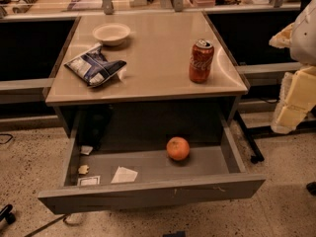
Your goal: Pick orange from top drawer and place on counter
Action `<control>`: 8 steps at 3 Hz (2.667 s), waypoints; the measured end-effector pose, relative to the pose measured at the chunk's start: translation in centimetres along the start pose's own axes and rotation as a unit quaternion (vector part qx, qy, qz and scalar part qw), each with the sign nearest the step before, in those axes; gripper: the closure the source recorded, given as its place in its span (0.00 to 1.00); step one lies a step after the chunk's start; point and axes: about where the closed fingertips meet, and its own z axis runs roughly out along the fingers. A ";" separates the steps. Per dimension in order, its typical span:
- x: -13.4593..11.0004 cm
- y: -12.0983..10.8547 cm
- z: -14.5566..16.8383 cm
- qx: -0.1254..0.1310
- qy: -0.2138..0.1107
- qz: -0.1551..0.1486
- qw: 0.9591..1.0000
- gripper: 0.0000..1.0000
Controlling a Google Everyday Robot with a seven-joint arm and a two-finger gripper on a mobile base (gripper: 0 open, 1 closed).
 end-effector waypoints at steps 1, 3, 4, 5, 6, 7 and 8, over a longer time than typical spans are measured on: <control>0.0 0.0 0.0 0.000 0.000 0.000 1.000 0.00; -0.7 -0.5 2.7 -0.003 -0.033 0.012 0.999 0.42; -2.5 -0.9 8.1 -0.018 -0.090 0.033 0.995 0.66; -4.4 -0.9 13.8 -0.037 -0.138 0.059 0.988 0.89; -6.5 -0.4 19.1 -0.054 -0.168 0.078 0.981 1.00; -6.5 -0.3 19.2 -0.054 -0.168 0.078 0.981 1.00; -6.0 0.2 20.5 -0.054 -0.158 0.068 0.984 1.00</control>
Offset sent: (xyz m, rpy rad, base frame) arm 0.0000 0.0000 0.0000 0.0000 0.0000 0.0000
